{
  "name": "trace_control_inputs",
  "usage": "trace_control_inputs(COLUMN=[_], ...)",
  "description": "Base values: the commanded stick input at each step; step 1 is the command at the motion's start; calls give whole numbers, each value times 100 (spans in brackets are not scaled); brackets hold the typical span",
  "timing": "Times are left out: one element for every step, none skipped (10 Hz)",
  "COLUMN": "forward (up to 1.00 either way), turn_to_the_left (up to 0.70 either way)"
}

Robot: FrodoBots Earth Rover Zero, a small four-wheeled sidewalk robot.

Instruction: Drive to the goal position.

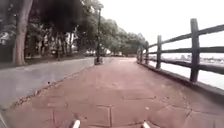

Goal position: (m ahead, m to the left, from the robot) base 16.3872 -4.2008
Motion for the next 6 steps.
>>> trace_control_inputs(forward=[70,70,70,70,70,70], turn_to_the_left=[0,0,0,0,0,0])
